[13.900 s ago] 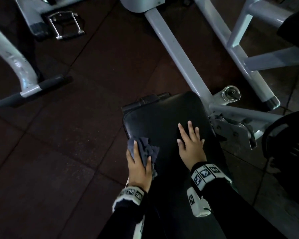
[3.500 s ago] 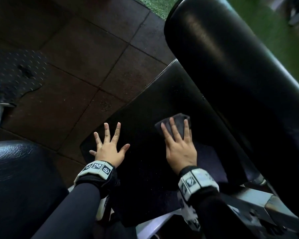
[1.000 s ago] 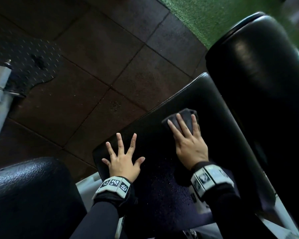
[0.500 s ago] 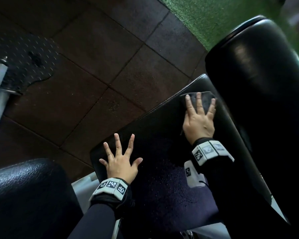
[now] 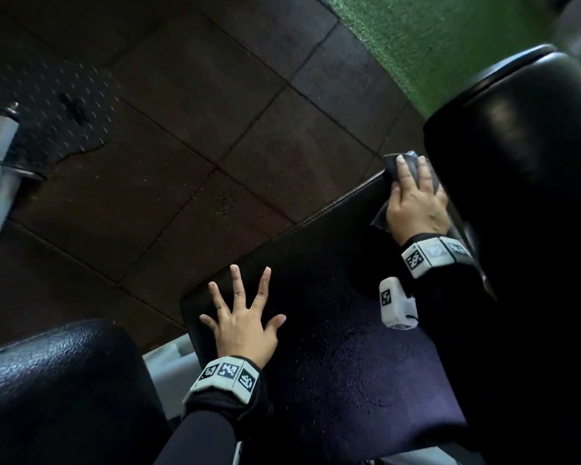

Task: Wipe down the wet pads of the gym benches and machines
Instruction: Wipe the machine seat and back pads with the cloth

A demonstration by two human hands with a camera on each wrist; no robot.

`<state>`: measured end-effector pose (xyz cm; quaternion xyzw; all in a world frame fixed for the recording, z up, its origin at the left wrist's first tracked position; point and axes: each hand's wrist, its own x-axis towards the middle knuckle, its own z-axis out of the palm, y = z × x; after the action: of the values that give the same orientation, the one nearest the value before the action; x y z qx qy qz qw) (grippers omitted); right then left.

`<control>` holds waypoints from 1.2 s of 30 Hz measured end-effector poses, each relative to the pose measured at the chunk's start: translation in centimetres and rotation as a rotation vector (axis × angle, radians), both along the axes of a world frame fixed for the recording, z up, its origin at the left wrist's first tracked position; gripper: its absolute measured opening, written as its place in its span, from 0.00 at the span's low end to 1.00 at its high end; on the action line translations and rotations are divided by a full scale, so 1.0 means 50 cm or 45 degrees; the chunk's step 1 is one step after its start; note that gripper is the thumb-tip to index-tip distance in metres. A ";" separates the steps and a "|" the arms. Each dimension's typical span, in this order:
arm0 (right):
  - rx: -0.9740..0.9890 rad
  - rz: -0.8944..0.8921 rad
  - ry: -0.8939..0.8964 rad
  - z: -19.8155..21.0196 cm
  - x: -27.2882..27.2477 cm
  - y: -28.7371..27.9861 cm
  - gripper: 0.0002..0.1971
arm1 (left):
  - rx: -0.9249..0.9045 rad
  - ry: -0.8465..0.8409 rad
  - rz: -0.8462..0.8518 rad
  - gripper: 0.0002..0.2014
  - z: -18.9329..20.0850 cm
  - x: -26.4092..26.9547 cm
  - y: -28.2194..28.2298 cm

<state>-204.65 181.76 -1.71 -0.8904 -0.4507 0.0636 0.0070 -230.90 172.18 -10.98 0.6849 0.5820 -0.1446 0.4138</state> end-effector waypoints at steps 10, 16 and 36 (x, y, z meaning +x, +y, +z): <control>0.114 -0.345 0.155 0.040 -0.001 -0.130 0.23 | 0.002 0.001 0.003 0.40 0.000 0.001 0.000; 0.120 -0.435 0.377 0.058 0.004 -0.098 0.24 | 0.000 -0.010 0.012 0.40 0.002 0.002 0.001; 0.073 -0.657 0.189 0.066 0.000 -0.328 0.23 | 0.042 0.006 0.012 0.39 0.002 0.000 0.005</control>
<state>-204.65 165.35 1.59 -0.9681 -0.2088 0.1120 0.0811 -230.91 172.45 -10.87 0.6885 0.5885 -0.1349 0.4017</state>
